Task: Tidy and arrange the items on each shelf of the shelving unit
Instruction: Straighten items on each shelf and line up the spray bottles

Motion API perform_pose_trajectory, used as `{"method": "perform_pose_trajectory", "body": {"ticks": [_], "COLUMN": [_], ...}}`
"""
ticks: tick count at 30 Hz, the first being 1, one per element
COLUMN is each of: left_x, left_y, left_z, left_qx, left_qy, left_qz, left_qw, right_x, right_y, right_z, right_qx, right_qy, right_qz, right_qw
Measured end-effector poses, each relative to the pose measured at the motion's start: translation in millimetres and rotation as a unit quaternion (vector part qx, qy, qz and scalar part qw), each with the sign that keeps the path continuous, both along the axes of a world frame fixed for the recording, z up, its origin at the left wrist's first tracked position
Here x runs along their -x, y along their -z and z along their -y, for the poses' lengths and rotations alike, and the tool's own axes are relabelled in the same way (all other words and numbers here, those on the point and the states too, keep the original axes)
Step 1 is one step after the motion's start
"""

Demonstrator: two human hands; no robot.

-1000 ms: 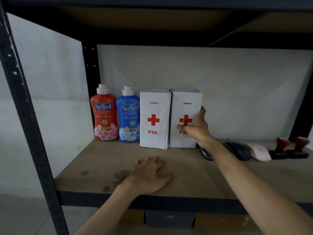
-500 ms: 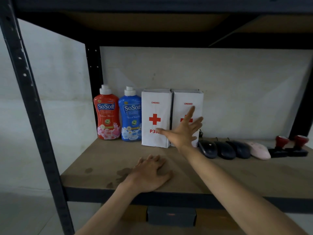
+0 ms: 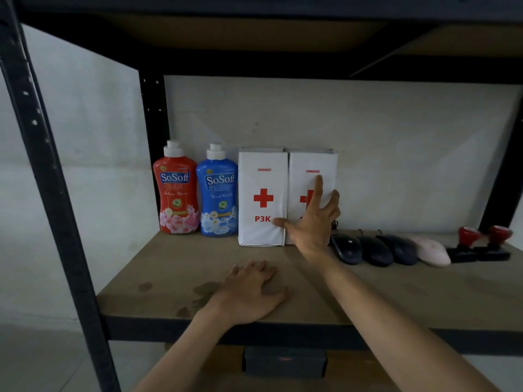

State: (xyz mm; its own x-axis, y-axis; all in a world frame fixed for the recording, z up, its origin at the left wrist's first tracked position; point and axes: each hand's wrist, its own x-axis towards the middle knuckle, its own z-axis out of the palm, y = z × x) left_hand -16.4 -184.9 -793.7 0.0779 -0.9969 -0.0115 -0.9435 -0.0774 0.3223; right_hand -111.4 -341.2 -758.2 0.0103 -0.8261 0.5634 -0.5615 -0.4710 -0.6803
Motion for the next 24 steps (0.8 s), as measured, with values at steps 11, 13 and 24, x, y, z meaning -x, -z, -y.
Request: {"method": "perform_pose_trajectory", "body": {"ticks": [11, 13, 24], "left_x": [-1, 0, 3], "left_y": [2, 1, -3], "left_z": [-2, -2, -4], "left_qx": [0.009, 0.007, 0.004], "left_qy": [-0.003, -0.001, -0.005], "left_qz": [-0.007, -0.006, -0.005], "left_qw": [1.0, 1.0, 1.0], "right_x": [0, 2, 17], "right_y": [-5, -3, -2], "right_z": [-6, -7, -11], "right_qx": [-0.045, -0.045, -0.023], "right_qy": [0.0, -0.002, -0.014], "right_qz": [-0.027, -0.022, 0.025], "right_qw": [0.999, 0.999, 0.999]}}
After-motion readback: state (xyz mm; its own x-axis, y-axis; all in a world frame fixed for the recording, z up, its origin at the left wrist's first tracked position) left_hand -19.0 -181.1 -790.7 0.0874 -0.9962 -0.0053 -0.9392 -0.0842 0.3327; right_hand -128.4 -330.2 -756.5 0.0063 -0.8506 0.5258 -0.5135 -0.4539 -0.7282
